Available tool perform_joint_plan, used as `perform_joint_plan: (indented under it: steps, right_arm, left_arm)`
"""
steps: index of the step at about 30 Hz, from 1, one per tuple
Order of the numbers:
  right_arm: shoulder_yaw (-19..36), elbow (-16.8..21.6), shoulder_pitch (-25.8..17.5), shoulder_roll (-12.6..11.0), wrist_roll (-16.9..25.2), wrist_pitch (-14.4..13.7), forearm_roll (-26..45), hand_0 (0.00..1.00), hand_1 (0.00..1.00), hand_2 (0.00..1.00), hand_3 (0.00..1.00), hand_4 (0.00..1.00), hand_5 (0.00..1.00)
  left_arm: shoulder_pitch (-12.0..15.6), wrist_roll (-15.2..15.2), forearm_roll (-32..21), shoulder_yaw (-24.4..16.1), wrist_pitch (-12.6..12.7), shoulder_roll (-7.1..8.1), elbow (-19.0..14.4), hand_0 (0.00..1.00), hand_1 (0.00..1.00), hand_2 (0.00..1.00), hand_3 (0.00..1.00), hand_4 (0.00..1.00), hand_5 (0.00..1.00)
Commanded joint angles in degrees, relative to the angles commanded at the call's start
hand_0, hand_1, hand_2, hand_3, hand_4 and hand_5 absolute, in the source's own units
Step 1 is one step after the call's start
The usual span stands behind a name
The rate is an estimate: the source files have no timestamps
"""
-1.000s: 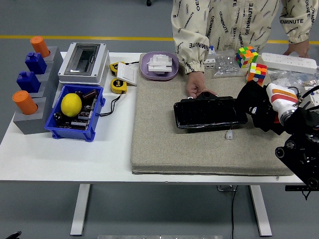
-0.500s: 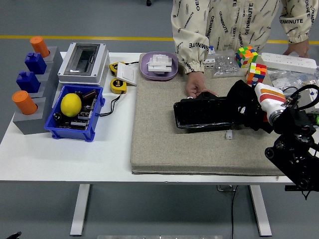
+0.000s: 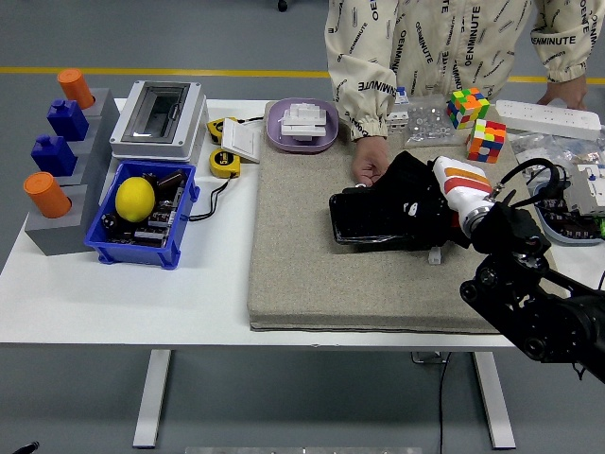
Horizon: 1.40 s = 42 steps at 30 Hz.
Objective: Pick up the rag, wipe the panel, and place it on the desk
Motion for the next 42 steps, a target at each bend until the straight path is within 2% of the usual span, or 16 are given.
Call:
perform_joint_plan:
  steps: [10,17,33,42]
  right_arm:
    - [-1.7,0.4,0.6,4.0,0.1,0.0,0.4,0.354,0.454,0.515,0.534,0.855,0.202]
    - [-5.0,1.4,1.5,5.6,0.1,0.0,0.9,0.354,0.454,0.516,0.535,0.854,0.203]
    - [-10.3,3.5,2.7,7.8,0.0,-0.1,2.3,0.358,0.453,0.516,0.535,0.852,0.208]
    - [-9.2,2.5,2.7,7.0,0.1,-0.1,1.8,0.358,0.453,0.516,0.534,0.851,0.209]
  left_arm:
    - [0.0,0.0,-0.2,0.5,0.0,0.08,0.0,0.653,0.661,0.695,0.581,0.676,0.440]
    - [0.1,0.0,-0.3,0.6,0.0,0.13,0.0,0.652,0.661,0.695,0.581,0.676,0.439]
    - [0.0,0.1,-0.3,0.6,0.0,0.27,0.0,0.652,0.662,0.696,0.581,0.675,0.437]
    - [0.0,0.1,-0.3,0.6,0.0,0.21,0.0,0.653,0.661,0.696,0.581,0.675,0.439]
